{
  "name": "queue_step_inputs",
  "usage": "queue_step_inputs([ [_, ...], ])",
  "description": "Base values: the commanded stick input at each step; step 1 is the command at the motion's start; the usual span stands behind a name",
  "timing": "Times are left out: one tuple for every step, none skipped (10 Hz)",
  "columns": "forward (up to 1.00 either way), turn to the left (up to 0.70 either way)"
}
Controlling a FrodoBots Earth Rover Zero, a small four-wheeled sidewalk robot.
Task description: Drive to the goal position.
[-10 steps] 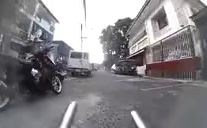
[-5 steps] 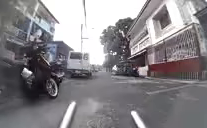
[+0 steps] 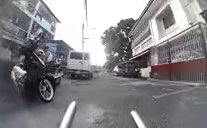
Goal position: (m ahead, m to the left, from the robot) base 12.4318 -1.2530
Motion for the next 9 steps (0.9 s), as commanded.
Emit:
queue_step_inputs([
  [0.70,0.00],
  [0.70,0.00],
  [0.70,0.00],
  [0.70,0.00],
  [0.70,0.00],
  [0.70,0.00],
  [0.70,0.00],
  [0.70,0.00],
  [0.70,0.00],
])
